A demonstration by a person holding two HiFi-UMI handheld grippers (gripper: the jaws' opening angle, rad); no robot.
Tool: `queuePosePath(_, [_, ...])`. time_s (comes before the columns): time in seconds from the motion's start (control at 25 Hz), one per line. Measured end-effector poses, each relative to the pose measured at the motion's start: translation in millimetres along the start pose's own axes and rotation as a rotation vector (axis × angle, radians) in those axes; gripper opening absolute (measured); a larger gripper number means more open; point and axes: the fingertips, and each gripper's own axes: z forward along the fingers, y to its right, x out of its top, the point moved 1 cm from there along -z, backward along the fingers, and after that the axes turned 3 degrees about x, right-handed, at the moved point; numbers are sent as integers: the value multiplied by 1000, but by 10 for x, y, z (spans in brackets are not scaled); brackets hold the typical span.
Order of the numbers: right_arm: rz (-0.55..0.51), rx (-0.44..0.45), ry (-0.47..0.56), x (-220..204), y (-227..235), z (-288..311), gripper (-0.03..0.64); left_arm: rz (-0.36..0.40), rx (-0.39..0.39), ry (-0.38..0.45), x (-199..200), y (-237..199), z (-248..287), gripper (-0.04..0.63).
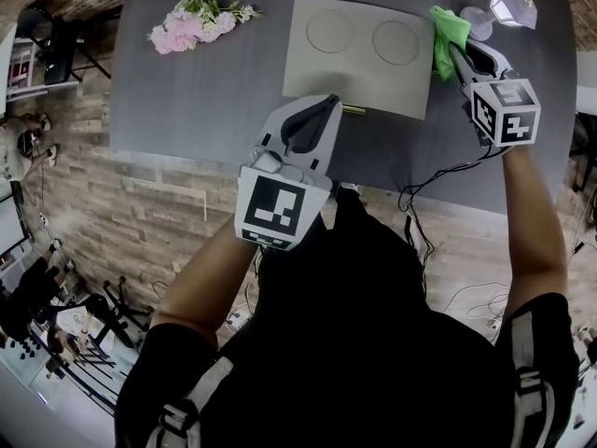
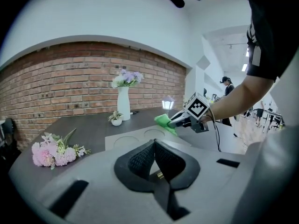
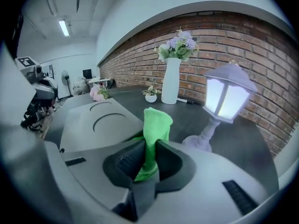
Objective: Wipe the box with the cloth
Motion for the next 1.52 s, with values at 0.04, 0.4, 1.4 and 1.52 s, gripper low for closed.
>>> queuePosePath(0.04, [0,0,-2,-24,-31,-30,55,2,-2,1,-4,17,-24,9])
queuePosePath(0.4, [-2,6,-29,-180,-362,-261,55,12,-8,22,-32,115,-270,9])
queuePosePath(1.4, [97,-103,-112,-465,-789,-934,55,11,-27,99,30,-155,-827,9])
queuePosePath(1.52, [95,-149,-112,-347,-665,-1044,55,-2,-28,112,32,-257,-855,9])
